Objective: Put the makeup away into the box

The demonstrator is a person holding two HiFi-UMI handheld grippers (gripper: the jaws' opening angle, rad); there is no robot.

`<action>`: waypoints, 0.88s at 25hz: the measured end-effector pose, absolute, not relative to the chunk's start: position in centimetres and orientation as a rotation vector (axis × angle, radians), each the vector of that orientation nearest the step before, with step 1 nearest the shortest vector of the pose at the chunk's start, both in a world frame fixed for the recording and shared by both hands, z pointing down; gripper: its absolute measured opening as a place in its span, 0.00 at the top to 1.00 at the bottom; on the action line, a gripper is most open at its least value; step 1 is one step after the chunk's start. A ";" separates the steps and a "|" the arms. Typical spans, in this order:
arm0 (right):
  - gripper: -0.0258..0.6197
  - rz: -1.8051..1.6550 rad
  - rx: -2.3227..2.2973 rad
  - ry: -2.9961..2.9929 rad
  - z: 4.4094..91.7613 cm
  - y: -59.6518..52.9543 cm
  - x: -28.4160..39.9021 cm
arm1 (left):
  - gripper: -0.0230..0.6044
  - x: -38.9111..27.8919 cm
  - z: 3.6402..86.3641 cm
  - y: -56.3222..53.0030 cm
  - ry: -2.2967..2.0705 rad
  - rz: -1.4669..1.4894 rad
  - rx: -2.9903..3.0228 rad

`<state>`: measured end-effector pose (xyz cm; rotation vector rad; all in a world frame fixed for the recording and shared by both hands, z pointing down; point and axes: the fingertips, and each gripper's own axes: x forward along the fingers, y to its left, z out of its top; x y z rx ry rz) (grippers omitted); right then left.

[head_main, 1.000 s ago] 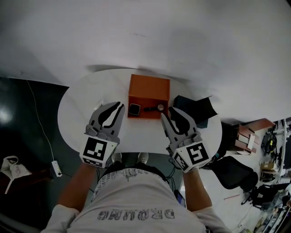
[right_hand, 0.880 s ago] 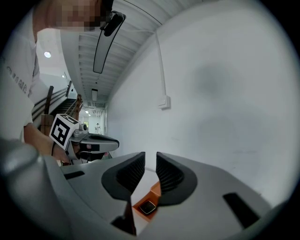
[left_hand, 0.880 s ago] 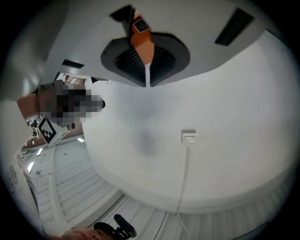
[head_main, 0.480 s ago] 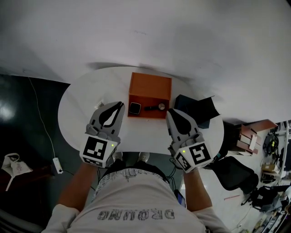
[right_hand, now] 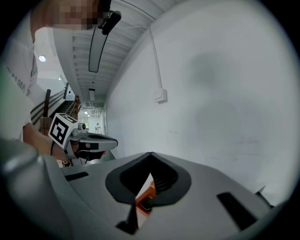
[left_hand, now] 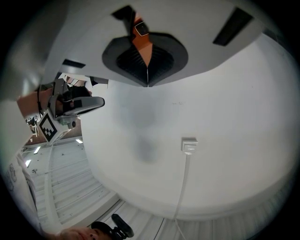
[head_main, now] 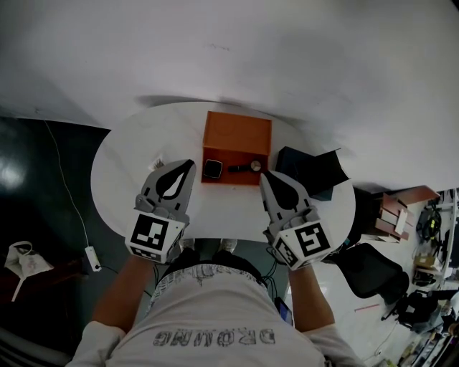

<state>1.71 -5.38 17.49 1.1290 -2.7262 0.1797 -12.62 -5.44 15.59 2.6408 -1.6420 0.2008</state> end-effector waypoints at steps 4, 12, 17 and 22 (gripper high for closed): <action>0.95 0.205 1.137 -2.705 18.1 -5.8 2.0 | 0.92 -12.4 15.9 -5.6 -1.632 0.224 2.638; 0.95 0.215 1.122 -2.705 18.8 -6.2 1.9 | 0.92 -12.2 16.7 -5.9 -1.626 0.243 2.623; 0.95 0.214 1.117 -2.712 18.7 -6.5 2.0 | 0.92 -12.2 17.2 -6.0 -1.629 0.248 2.608; 0.95 0.213 1.099 -2.713 18.9 -6.6 2.1 | 0.92 -12.1 17.3 -6.1 -1.636 0.250 2.602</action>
